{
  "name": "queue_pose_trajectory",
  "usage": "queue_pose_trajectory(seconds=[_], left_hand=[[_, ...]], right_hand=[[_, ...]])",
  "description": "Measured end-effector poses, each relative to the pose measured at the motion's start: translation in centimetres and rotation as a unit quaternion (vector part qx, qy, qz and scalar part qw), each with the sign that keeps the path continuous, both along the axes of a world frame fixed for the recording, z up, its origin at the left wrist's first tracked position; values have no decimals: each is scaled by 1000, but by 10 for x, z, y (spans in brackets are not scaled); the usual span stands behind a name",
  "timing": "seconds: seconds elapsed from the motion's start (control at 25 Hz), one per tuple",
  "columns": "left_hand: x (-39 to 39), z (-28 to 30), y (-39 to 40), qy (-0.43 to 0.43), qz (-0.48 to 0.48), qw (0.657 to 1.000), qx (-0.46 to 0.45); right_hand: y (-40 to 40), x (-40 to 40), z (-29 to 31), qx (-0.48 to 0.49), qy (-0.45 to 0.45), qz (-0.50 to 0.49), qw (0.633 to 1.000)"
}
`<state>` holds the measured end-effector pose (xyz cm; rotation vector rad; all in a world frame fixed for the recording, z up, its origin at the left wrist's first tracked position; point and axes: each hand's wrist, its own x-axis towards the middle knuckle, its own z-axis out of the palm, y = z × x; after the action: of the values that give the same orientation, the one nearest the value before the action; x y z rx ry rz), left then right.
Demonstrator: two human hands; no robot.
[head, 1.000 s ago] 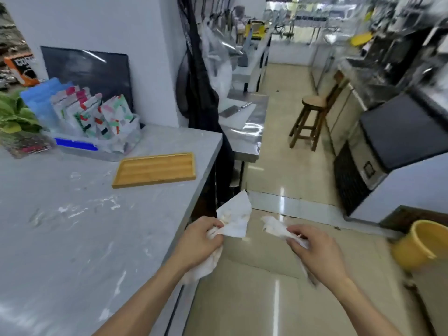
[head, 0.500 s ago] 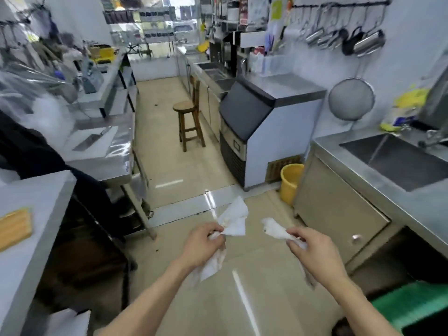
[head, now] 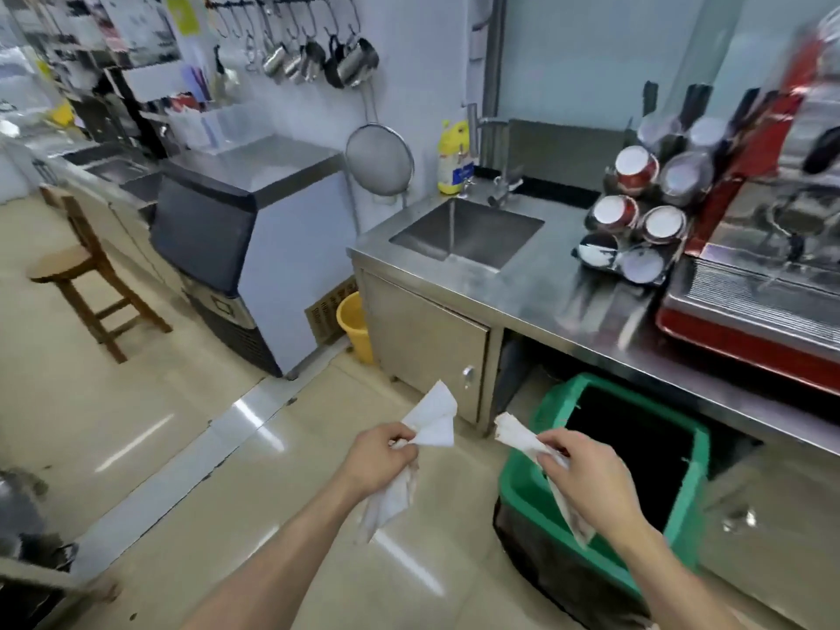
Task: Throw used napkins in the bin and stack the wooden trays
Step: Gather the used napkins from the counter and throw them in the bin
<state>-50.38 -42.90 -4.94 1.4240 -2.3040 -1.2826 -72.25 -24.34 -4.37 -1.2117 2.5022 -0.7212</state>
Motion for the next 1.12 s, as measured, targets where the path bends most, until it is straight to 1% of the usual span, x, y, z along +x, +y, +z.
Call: queue_pose_trajectory(seconds=[0.08,0.28,0.4,0.52,0.6,0.72,0.96,1.12], left_hand=[[-36,-4,4,-5,-44,999,11],[-114,-18,18,-22,-150,988,-3],[-156,-30,20,-26,-225,974,-1],[-191,-41,14,-38,-302,953,-14],[-210,-50,6,-38,-332,942,-19],[-235,-65,-6,-44,-360,932,-2],[-272,-96,-24,-82,-410,907,44],[-287,-120,-30,-115,-420,898,67]], right_hand=[[24,-16,-6,0,-10,-50,999],[78,-45,-21,11,-22,-168,985],[100,-55,-30,18,-29,-238,971],[110,-64,-39,29,-23,-289,957],[108,-69,-45,49,-13,-300,953],[96,-77,-58,86,-10,-294,952],[62,-91,-85,149,-46,-299,941],[48,-95,-106,178,-65,-304,934]])
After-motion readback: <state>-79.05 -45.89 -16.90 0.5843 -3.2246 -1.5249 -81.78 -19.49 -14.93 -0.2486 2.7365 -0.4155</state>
